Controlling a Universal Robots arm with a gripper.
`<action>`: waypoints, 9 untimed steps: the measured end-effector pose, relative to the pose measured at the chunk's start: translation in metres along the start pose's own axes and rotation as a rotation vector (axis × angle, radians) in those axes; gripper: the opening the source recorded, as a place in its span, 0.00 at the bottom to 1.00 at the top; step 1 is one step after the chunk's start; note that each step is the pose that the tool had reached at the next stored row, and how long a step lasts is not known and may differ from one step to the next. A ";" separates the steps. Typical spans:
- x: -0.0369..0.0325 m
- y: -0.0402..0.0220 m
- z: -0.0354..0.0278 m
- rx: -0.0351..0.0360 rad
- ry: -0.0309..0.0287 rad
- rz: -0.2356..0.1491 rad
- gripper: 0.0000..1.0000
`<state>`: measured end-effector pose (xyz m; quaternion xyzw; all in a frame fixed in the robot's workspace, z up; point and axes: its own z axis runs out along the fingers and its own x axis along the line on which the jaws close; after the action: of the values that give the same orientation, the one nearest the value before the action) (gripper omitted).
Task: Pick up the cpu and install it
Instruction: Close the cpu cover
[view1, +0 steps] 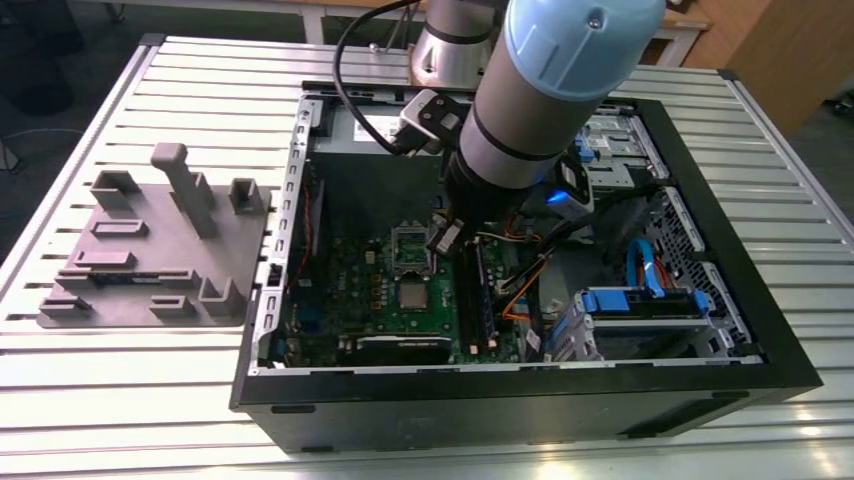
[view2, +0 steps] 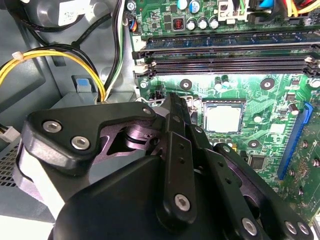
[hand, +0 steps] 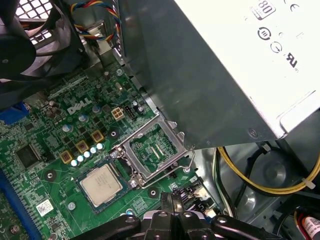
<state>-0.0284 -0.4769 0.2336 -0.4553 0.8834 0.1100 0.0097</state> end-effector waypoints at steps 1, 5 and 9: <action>0.0000 0.0000 0.0000 0.0002 0.0003 0.000 0.10; -0.0004 0.0000 0.0001 0.0021 0.0028 0.000 0.10; -0.0006 0.0000 0.0001 0.0031 0.0043 0.000 0.10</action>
<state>-0.0281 -0.4764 0.2336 -0.4554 0.8837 0.1077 0.0085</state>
